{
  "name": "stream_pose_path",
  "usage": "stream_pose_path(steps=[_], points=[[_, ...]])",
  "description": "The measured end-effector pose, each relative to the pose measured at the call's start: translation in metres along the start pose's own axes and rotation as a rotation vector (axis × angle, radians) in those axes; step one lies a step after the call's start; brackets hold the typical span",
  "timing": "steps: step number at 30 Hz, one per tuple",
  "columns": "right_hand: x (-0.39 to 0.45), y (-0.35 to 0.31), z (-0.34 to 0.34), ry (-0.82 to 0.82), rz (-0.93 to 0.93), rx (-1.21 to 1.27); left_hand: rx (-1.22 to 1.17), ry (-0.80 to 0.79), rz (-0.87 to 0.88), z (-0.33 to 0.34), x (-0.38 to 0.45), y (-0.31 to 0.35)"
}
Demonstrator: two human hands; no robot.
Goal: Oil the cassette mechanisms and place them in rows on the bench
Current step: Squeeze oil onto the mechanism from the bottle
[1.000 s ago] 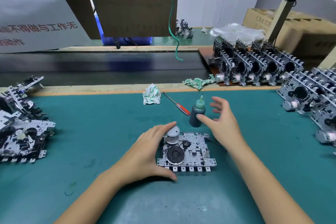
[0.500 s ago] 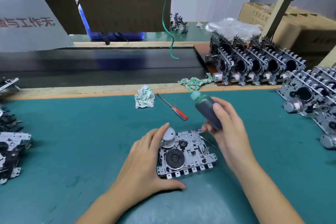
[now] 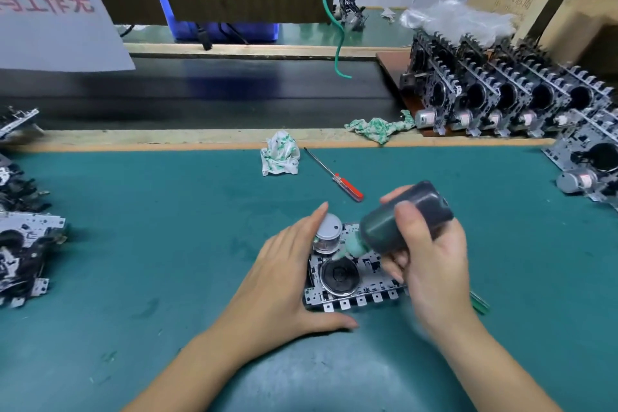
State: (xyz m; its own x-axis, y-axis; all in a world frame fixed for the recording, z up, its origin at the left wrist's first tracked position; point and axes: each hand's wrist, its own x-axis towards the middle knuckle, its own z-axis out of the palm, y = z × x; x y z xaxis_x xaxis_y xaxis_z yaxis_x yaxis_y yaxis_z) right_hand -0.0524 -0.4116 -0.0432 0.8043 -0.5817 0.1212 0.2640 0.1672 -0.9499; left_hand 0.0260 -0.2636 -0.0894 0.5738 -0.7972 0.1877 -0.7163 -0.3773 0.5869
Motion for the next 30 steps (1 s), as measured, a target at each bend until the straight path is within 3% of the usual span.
stream_pose_path(steps=[3, 13, 30], points=[[-0.001, 0.009, 0.001, -0.007, -0.042, -0.181, 0.004, 0.0, 0.001, 0.001, 0.0, -0.001], [-0.005, 0.014, 0.001, -0.143, -0.168, -0.426, -0.012, -0.001, 0.005, 0.002, 0.0, -0.002], [-0.004, 0.013, -0.002, -0.178, -0.154, -0.422, -0.017, -0.004, 0.01, 0.003, 0.0, -0.004]])
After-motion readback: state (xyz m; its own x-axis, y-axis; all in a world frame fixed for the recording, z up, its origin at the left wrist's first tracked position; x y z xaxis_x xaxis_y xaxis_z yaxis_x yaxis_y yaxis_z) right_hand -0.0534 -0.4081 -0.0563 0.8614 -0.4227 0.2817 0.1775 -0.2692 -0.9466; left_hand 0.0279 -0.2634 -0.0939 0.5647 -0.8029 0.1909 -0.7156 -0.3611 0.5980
